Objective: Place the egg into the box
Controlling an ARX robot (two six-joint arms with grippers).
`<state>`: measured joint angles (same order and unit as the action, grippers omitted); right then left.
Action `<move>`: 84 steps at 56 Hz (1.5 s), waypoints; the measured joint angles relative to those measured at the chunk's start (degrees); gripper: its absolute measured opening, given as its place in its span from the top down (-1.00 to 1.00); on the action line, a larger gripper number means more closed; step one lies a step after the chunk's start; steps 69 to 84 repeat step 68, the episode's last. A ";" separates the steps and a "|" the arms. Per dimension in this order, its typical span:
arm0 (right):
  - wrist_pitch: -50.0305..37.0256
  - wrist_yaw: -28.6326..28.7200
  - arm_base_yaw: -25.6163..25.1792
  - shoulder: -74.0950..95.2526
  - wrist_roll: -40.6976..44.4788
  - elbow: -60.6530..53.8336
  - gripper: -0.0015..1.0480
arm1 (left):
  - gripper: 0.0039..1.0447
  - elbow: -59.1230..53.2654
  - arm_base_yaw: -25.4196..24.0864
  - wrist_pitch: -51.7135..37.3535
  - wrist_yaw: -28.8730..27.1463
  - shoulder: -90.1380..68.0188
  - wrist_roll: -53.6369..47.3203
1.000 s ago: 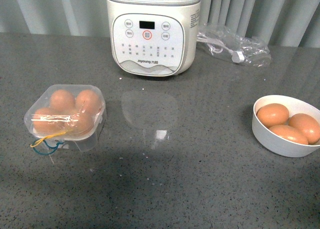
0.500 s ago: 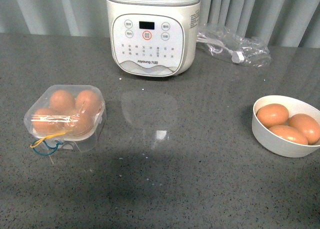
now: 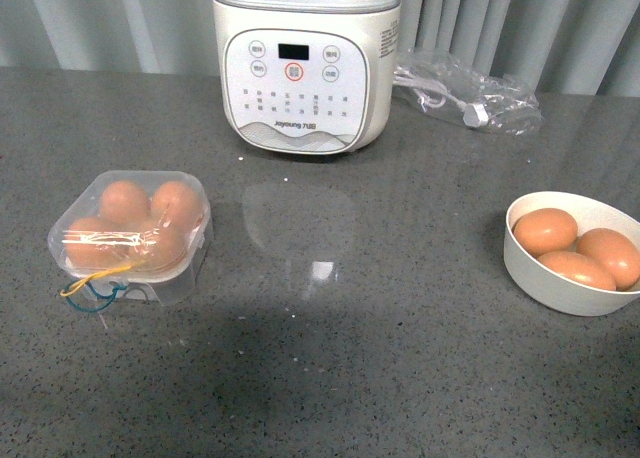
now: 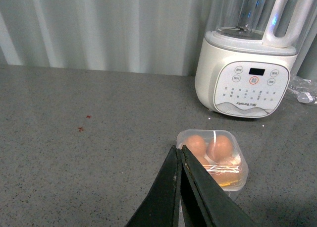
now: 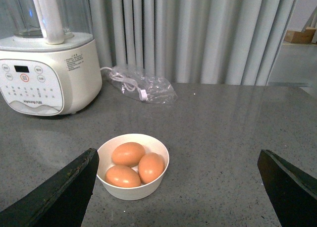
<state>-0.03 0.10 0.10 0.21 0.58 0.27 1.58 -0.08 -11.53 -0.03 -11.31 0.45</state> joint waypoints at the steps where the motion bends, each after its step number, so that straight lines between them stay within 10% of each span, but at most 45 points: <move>1: 0.00 0.00 -0.02 0.02 0.00 0.00 -0.86 | 0.94 0.00 0.00 0.13 0.00 0.13 0.00; 18: 0.00 0.00 0.00 0.02 0.00 0.00 -0.86 | 0.93 0.02 0.00 11.34 0.00 11.08 0.02; 47: 0.00 0.00 -0.02 0.02 0.00 0.00 -0.86 | -0.90 0.02 0.00 11.50 0.00 11.10 -0.04; 84: 0.00 0.00 -0.02 0.02 0.00 0.00 -0.86 | -0.87 0.02 0.00 11.50 0.00 11.10 -0.15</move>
